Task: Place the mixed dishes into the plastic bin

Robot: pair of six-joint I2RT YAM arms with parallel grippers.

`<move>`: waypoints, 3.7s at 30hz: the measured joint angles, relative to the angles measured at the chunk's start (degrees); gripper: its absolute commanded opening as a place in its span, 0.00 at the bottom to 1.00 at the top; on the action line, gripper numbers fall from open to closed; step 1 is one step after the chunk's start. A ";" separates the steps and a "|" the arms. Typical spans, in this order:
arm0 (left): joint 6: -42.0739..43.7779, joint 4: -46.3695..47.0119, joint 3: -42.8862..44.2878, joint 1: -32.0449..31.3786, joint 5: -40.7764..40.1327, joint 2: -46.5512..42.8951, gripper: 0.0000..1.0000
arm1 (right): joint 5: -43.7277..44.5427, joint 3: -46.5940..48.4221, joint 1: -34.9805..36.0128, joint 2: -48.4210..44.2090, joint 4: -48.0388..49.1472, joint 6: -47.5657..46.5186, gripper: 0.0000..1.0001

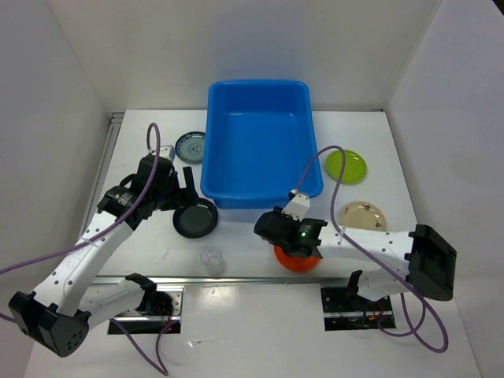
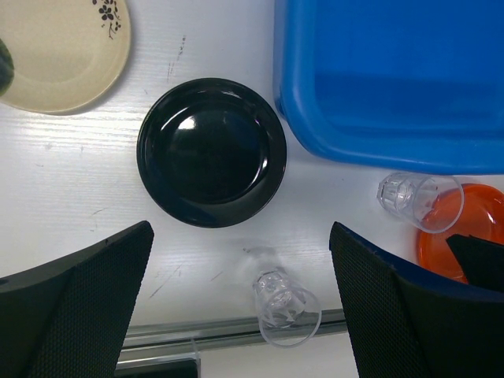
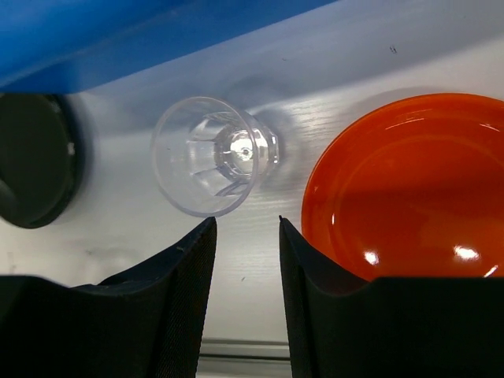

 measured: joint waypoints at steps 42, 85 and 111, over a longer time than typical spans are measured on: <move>0.02 0.48 -2.08 0.00 0.09 -1.88 1.00 | -1.84 -4.52 -2.21 -2.93 2.60 0.72 0.01; -0.09 5.49 -6.25 0.00 1.36 -5.95 1.00 | -21.57 38.75 -45.81 26.47 -2.60 -44.26 0.01; -0.15 6.32 -6.62 0.00 1.62 -3.41 0.96 | -25.73 40.50 -45.59 28.74 -0.98 -46.21 0.49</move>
